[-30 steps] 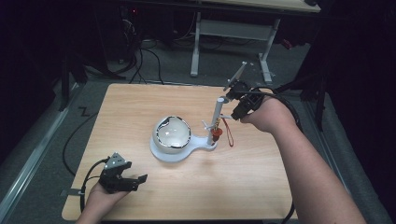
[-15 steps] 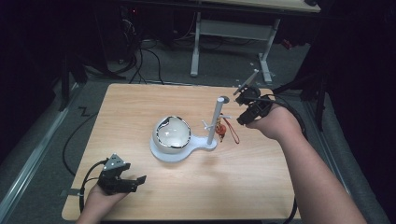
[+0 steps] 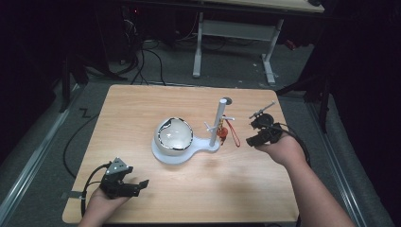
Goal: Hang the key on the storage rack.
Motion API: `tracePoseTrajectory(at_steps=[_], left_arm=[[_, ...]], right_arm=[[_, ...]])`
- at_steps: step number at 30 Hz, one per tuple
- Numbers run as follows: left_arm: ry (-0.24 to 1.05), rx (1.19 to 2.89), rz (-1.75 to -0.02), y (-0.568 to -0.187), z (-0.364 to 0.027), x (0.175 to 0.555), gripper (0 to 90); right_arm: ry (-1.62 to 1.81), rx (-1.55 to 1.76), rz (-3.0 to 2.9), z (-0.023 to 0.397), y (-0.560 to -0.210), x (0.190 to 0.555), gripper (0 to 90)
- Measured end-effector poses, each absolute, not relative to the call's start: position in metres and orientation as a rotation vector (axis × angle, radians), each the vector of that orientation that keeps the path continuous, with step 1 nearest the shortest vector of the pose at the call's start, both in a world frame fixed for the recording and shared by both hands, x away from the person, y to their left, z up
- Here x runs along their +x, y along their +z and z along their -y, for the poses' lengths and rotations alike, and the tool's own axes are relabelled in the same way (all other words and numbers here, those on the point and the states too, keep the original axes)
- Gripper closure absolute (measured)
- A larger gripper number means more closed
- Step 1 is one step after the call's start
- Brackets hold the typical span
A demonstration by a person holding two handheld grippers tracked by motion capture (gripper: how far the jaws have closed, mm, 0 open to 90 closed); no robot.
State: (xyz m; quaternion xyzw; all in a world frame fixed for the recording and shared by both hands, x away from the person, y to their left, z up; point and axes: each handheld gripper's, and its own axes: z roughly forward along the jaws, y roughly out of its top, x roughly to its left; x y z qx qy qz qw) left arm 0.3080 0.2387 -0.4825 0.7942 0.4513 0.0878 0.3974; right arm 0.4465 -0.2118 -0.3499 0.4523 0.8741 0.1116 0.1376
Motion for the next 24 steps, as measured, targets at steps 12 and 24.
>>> tracePoseTrajectory(at_steps=[12,24], left_arm=[[0.222,2.033,-1.121,-0.485,-0.234,0.307,15.3],[0.245,2.014,-1.12,-0.489,-0.23,0.31,15.2]], right_arm=[[0.6,1.425,-2.352,0.242,-0.421,0.395,38.0],[0.828,1.275,-2.228,0.251,-0.466,0.336,30.8]])
